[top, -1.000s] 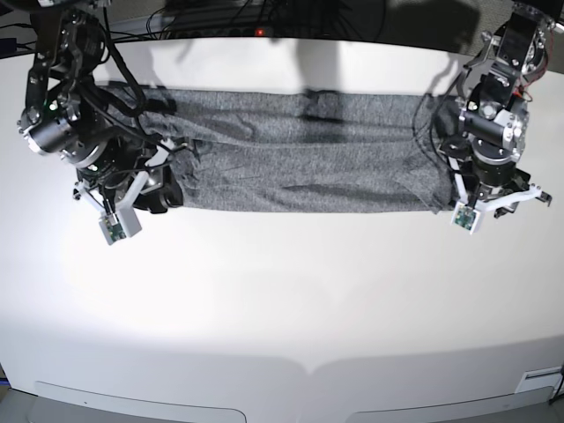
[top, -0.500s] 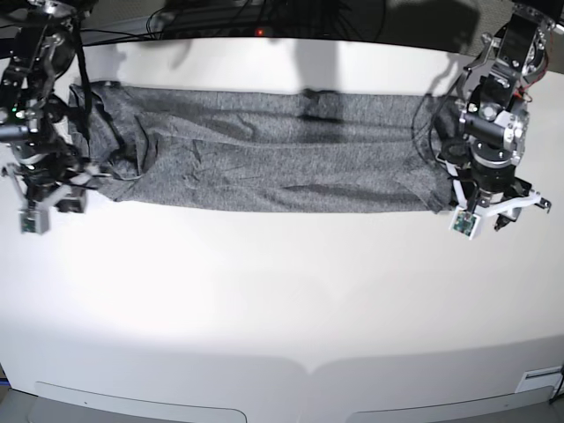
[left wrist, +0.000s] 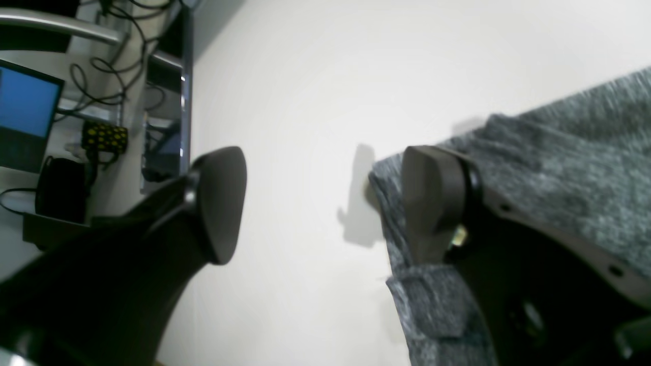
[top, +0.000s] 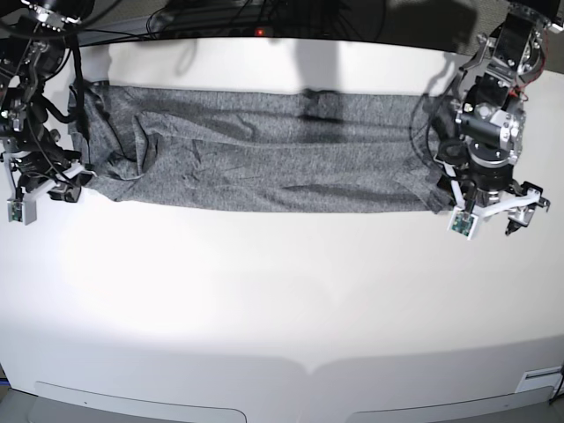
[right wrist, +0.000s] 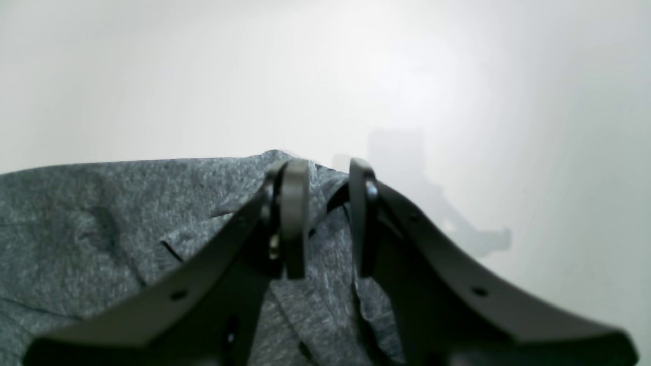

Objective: Fold the T-shirt properly
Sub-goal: 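Grasp the strip's end with the left gripper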

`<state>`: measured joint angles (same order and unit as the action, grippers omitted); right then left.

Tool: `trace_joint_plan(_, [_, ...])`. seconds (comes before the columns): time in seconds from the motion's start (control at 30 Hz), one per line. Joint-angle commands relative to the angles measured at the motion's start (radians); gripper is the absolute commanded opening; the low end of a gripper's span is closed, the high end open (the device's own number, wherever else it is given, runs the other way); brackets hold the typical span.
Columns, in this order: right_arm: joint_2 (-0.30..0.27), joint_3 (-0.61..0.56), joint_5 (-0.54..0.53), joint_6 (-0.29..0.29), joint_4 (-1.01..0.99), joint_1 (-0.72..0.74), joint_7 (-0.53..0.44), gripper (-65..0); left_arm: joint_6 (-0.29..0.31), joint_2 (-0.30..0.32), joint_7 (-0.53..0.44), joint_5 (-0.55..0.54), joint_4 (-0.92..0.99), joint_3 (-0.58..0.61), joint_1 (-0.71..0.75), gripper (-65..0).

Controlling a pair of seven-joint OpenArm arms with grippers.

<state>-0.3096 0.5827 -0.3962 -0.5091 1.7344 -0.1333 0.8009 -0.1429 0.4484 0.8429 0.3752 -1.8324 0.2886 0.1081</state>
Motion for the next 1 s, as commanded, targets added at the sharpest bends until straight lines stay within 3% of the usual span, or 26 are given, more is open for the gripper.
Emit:
trace_joint_plan(0.0, [-0.018,0.006,-0.008,-0.017,0.017,0.011,-0.023,-49.8,-0.013,0.012,-0.009,0.017,-0.015,-0.007,-0.014,-19.8])
trace_joint_plan(0.17, [-0.017,0.006,-0.008,-0.018,0.017,0.011,0.002,-49.8,0.115,0.015,0.009,-0.032,-0.015,-0.01,-0.023,-19.9])
trace_joint_plan(0.23, [-0.017,0.006,-0.008,-0.018,0.017,0.011,0.004,-49.8,0.189,0.018,0.042,-0.158,-0.014,-0.032,-0.043,-19.9])
trace_joint_plan(0.4, [-0.018,0.006,-0.008,-0.018,0.017,0.011,0.01,-49.8,0.438,0.017,0.15,-0.577,-0.014,-0.19,-0.108,-19.9])
trace_joint_plan(0.63, [-0.017,0.006,-0.009,-0.018,0.017,0.012,0.027,-49.8,0.665,0.025,0.308,-0.937,0.03,-0.484,-0.146,-19.9])
trace_joint_plan(0.77, [-0.018,0.006,-0.058,-0.018,0.017,0.012,0.055,-49.8,0.753,0.067,0.366,-1.157,0.248,-0.56,-0.146,-19.9])
trace_joint_plan(0.87, [-0.017,0.006,-0.1,-0.019,0.017,0.012,0.064,-49.8,0.768,0.111,0.377,-1.305,0.446,-0.56,-0.154,-19.9])
trace_joint_plan(0.97, [-0.017,0.006,-0.111,-0.026,0.017,0.012,0.064,-49.8,0.804,0.132,0.38,-1.326,0.592,-0.56,-0.178,-19.9])
